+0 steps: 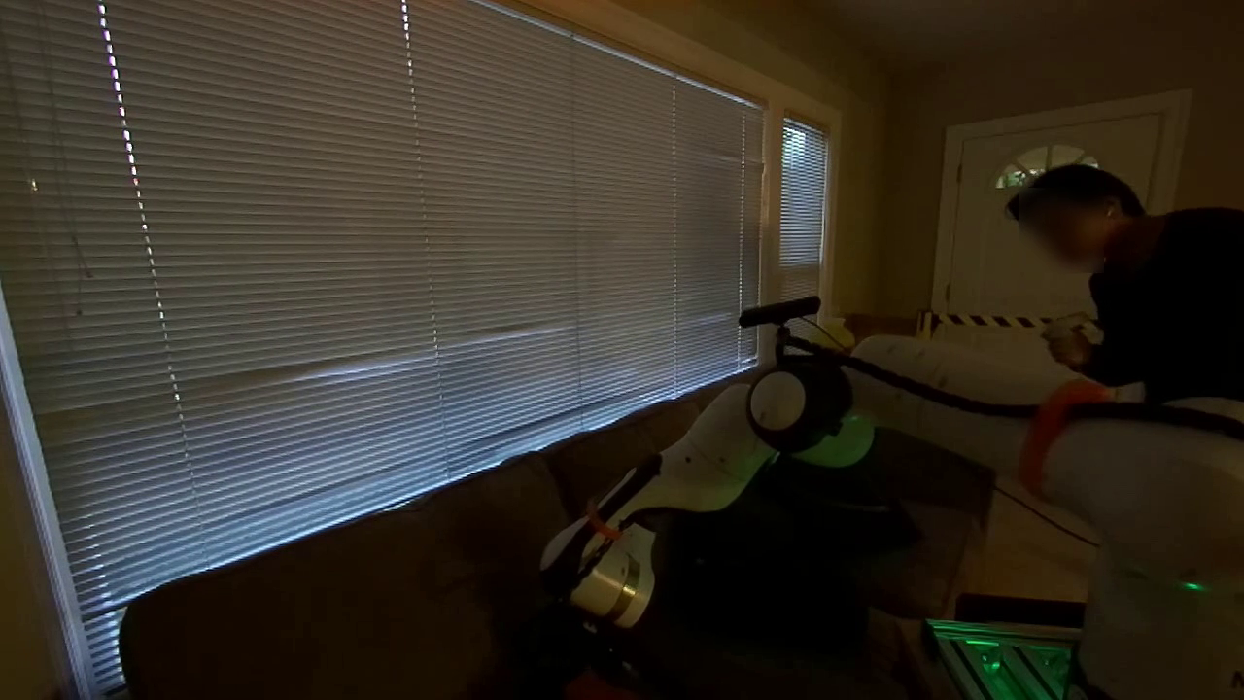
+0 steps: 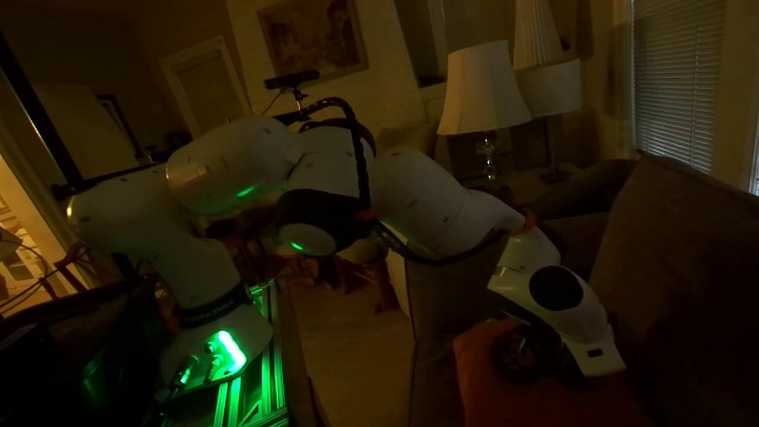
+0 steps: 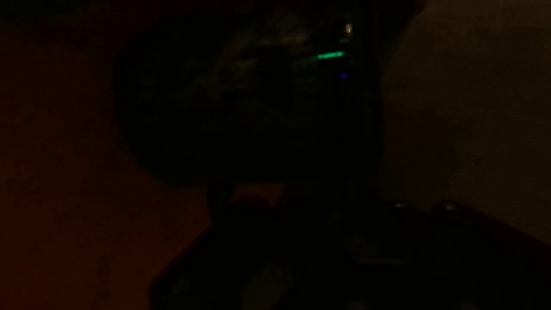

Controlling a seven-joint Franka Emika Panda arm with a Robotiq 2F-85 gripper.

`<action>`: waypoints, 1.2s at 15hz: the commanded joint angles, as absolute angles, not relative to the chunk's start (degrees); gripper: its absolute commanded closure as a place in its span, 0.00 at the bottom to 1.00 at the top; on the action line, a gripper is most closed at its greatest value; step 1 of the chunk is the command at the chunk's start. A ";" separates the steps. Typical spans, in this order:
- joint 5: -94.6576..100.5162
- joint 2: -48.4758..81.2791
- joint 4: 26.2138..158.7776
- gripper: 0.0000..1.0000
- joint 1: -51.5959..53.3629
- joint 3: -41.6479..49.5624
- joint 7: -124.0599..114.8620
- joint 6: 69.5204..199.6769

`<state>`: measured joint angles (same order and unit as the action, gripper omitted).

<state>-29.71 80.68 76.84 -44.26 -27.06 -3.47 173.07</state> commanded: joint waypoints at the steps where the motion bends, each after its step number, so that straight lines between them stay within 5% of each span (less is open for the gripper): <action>1: -30.39 76.20 81.55 0.98 -45.13 -29.75 -3.34 172.87; 18: -31.10 61.70 89.53 0.98 -38.12 -34.39 -6.88 173.20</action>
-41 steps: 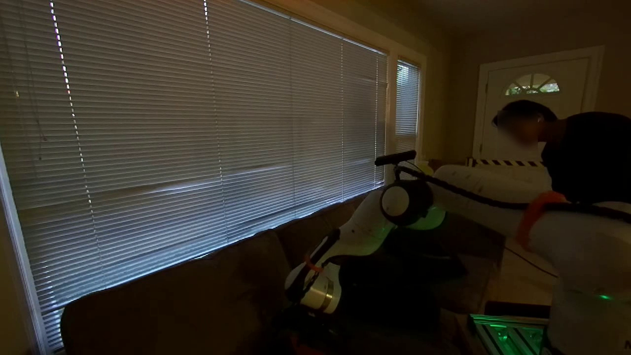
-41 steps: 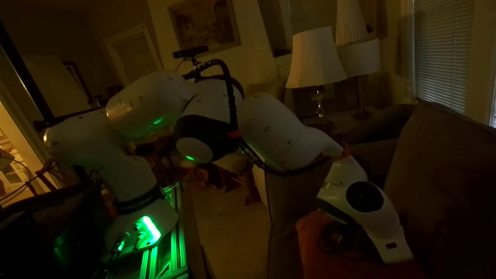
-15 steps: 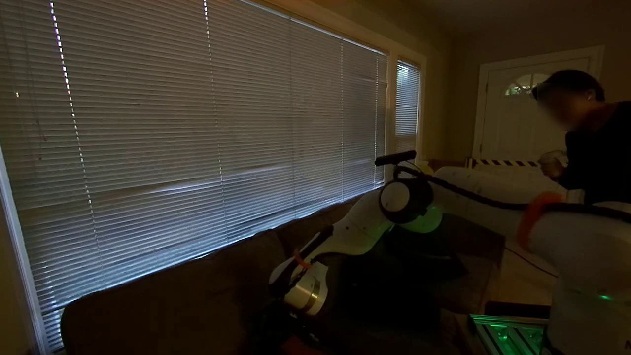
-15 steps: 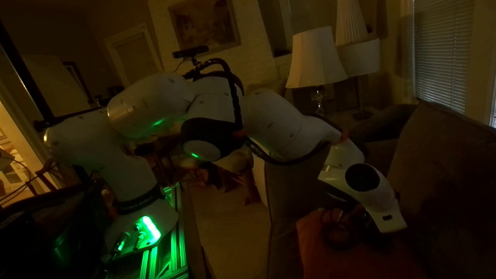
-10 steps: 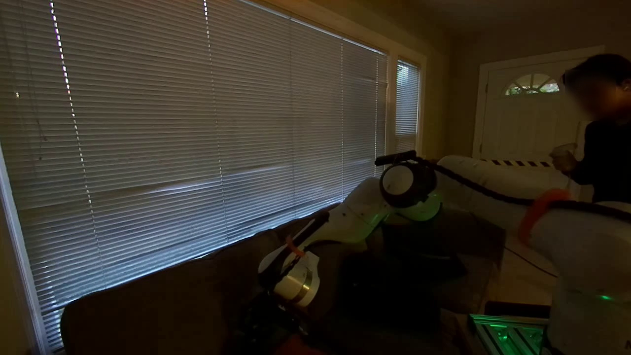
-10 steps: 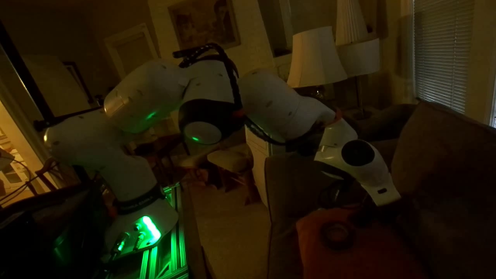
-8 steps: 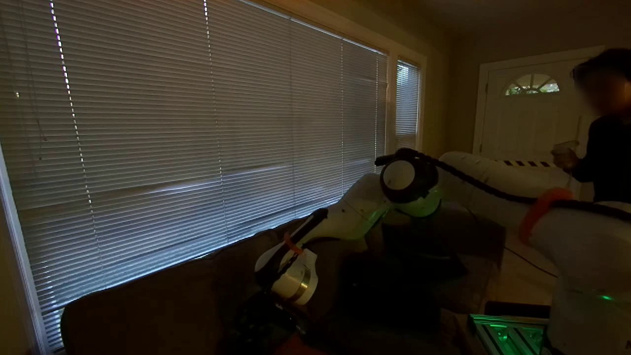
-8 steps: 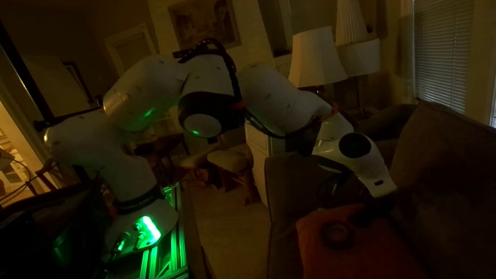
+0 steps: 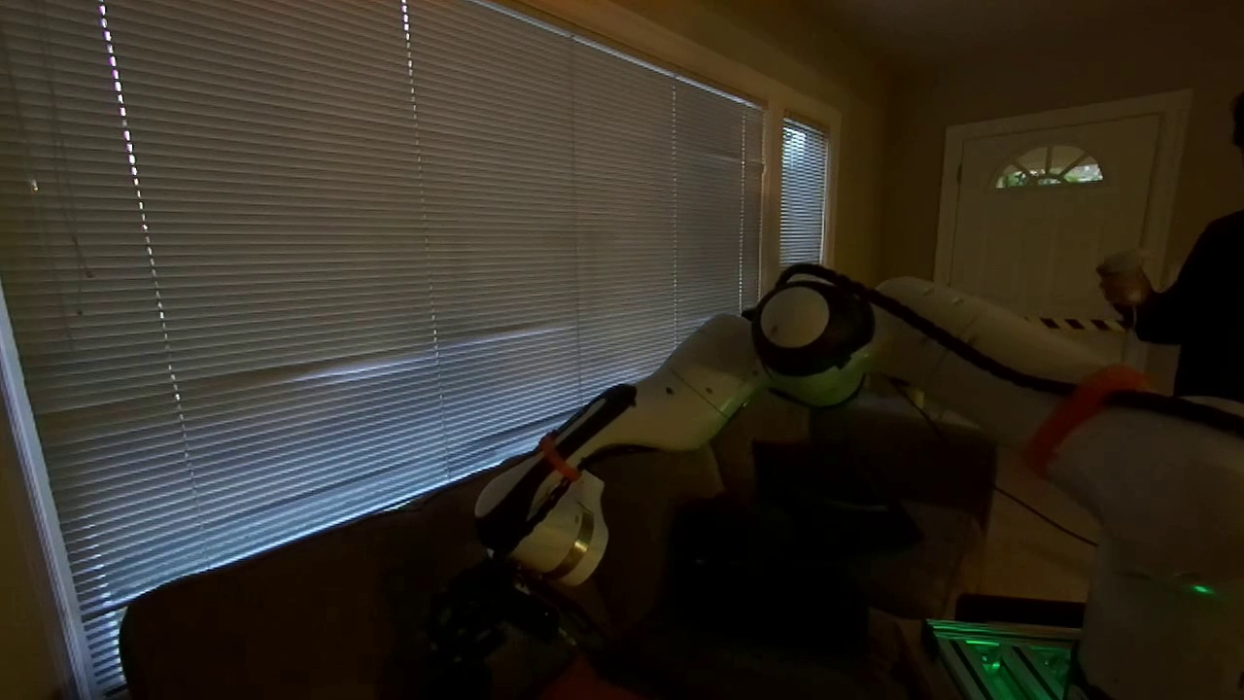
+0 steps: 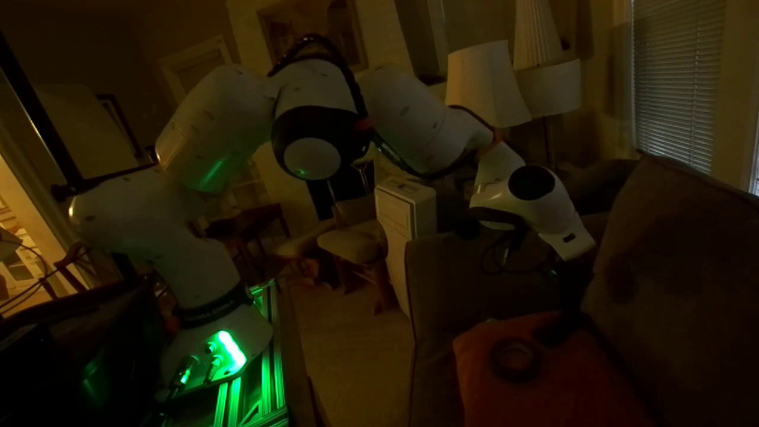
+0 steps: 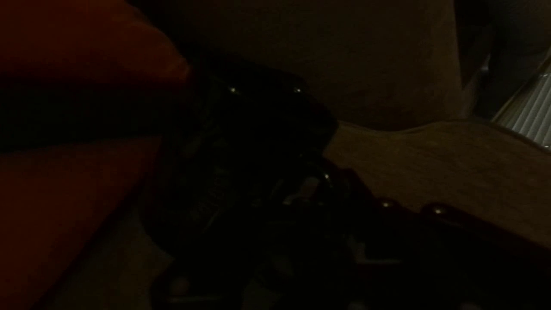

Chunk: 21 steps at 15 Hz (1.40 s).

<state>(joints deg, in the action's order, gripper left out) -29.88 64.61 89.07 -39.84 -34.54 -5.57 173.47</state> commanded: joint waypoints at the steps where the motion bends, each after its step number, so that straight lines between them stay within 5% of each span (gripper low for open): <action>1: -31.10 61.14 88.95 0.98 -36.88 -33.99 -7.45 173.06; 11: -31.70 59.58 80.25 0.98 -22.30 -28.96 -14.48 168.68; 21: -32.85 59.48 71.04 0.98 -16.59 -24.88 -14.21 151.19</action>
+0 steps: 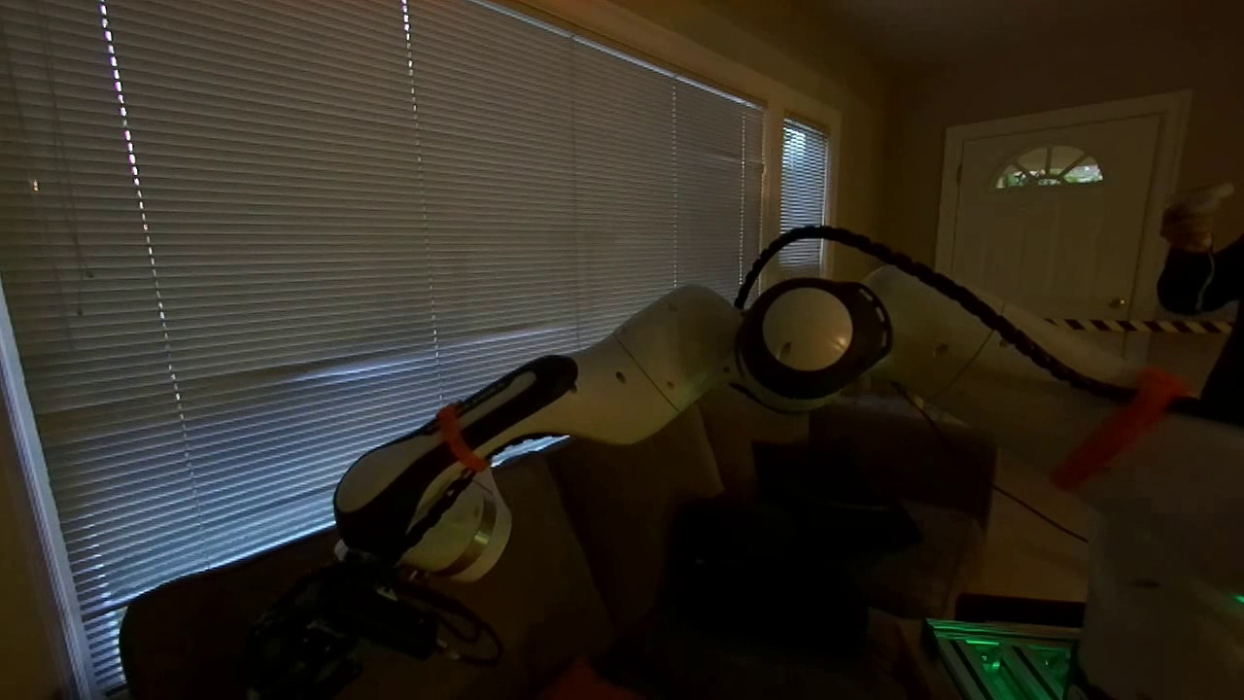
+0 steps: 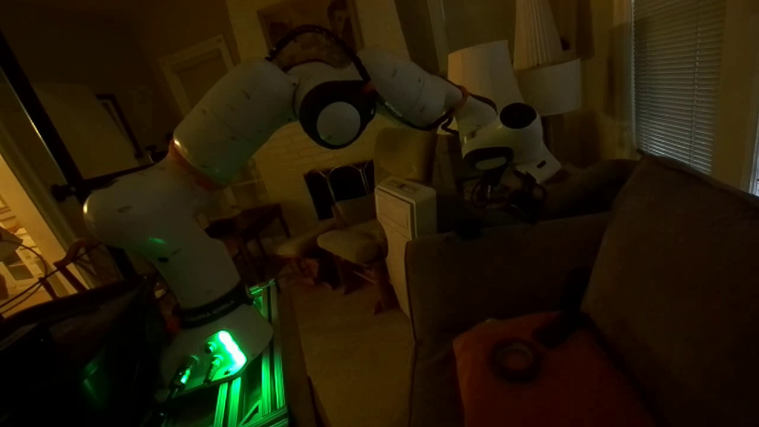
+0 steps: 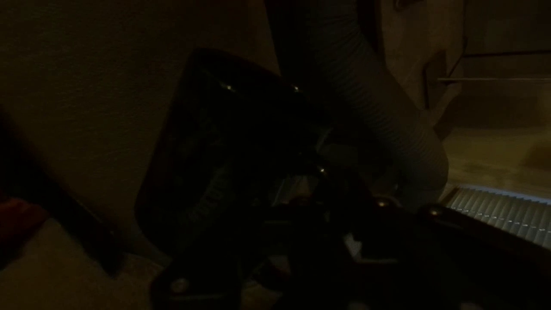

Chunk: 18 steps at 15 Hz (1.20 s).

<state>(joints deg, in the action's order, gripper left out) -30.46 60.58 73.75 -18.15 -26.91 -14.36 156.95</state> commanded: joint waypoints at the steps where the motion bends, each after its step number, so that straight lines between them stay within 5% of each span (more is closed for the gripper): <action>1: -33.00 59.41 70.35 0.98 -16.21 -24.42 -14.21 149.50; 2: -33.74 59.98 71.67 0.90 -16.02 -23.89 -12.89 152.59; 18: -34.47 58.78 71.54 0.98 -12.57 -23.42 -10.15 149.52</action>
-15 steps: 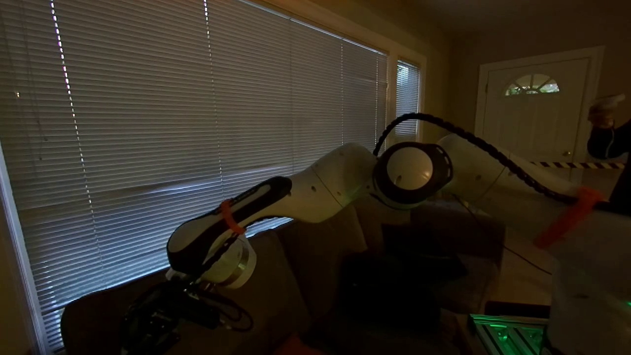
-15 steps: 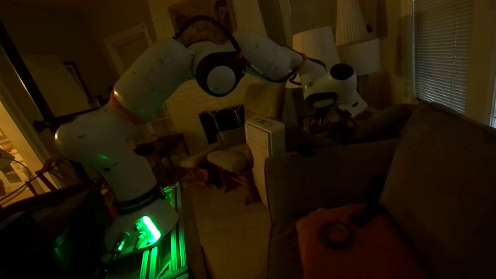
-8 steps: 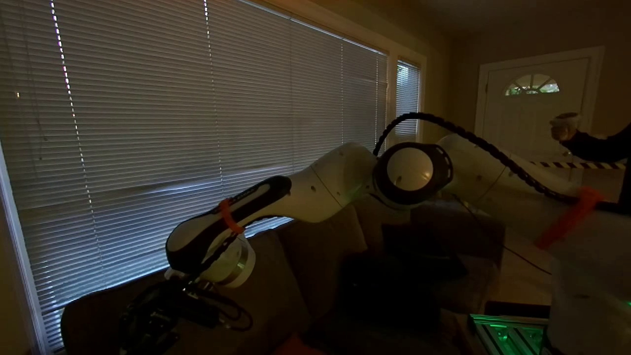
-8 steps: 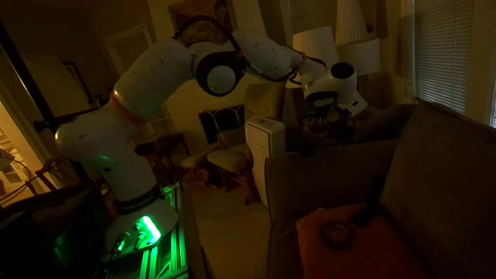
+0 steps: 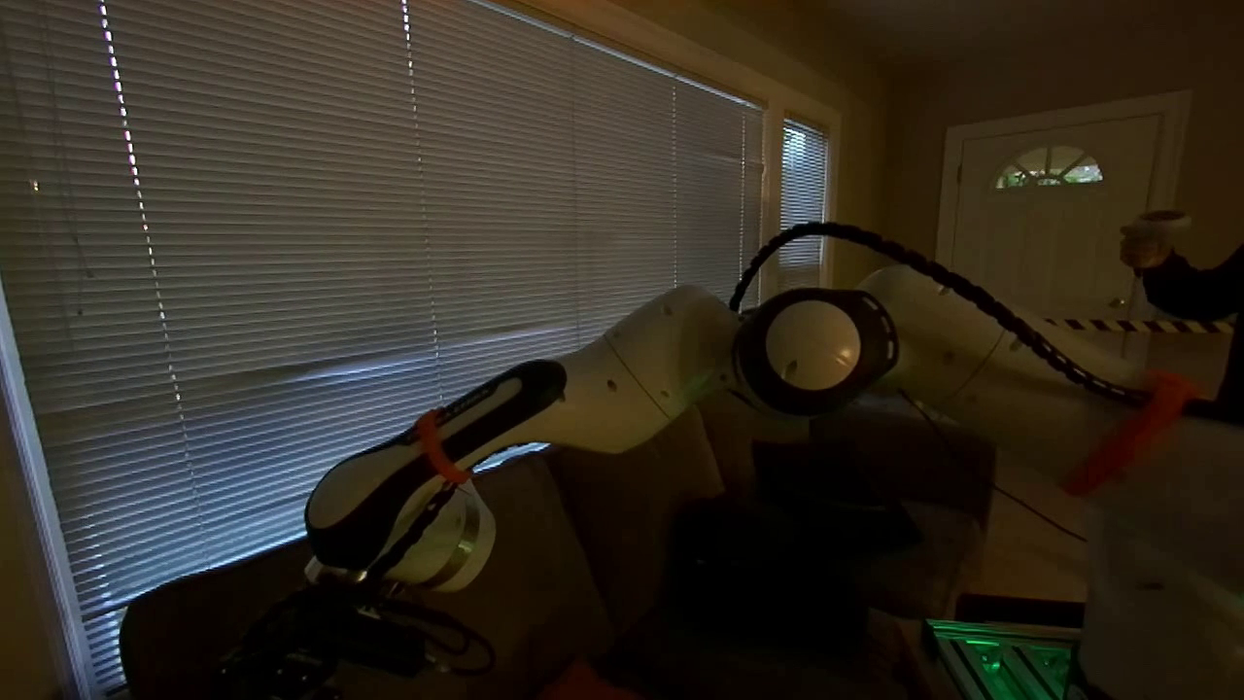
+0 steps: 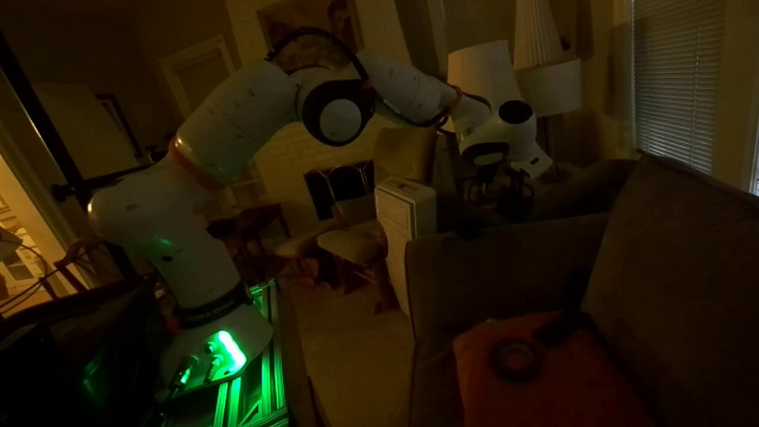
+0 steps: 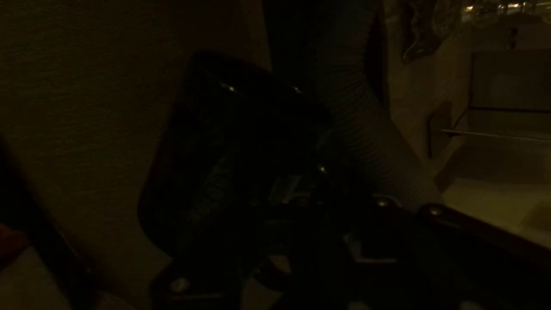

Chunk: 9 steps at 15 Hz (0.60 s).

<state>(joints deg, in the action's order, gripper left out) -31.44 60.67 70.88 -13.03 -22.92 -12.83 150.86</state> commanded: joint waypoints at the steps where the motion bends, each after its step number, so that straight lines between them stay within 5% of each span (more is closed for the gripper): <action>1: -34.99 58.33 72.07 0.98 -12.49 -23.73 -9.41 149.48; 9: -35.31 54.15 75.48 0.98 -10.66 -22.38 -8.59 143.69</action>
